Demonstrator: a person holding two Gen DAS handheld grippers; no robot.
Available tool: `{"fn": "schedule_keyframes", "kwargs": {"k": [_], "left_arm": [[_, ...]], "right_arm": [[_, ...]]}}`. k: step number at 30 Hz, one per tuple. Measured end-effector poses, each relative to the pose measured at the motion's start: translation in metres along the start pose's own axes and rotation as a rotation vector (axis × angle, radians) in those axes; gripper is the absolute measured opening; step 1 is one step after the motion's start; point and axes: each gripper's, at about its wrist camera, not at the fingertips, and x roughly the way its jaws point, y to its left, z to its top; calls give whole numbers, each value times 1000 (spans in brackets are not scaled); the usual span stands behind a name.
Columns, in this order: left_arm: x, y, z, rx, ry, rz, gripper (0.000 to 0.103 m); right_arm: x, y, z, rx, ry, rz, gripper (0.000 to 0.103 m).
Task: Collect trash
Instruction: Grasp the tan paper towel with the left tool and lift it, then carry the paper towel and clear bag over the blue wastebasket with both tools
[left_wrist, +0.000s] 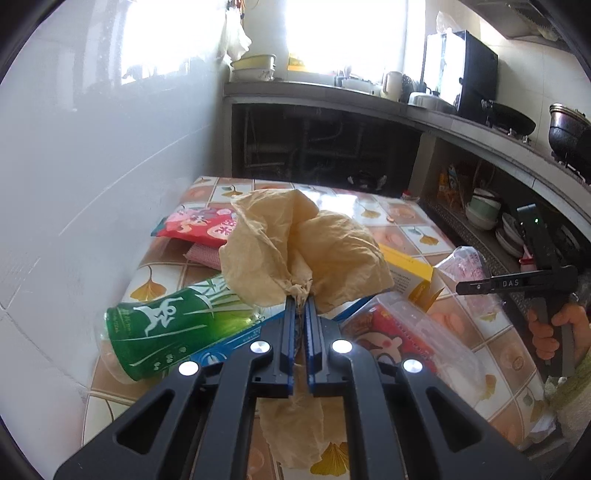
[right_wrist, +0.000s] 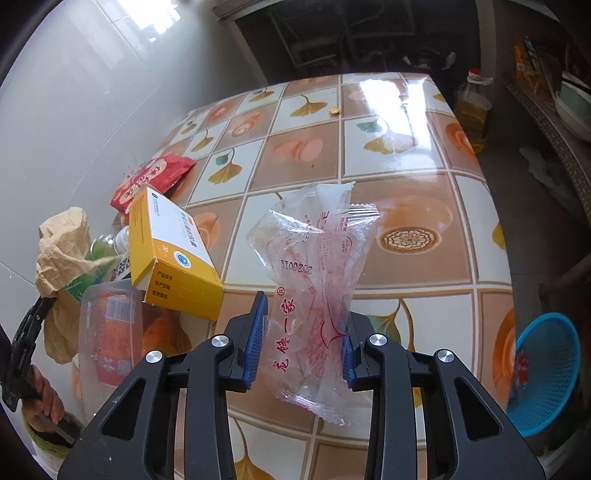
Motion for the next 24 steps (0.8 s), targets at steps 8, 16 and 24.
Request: {"fn": "schedule_keyframes", "kwargs": {"k": [8,16,24], "left_arm": [[-59,-1,12,-10,-153,-48,4],[-93,-23,18,42,-229,-103,4],[-113,-51,19,86,-260,-191,4]], "right_arm": [[-34,0,-9,29,-77,27,25],[-75,-4,-30,63,-154,83,24],[-119,-2,-62,88,-226,107,24]]}}
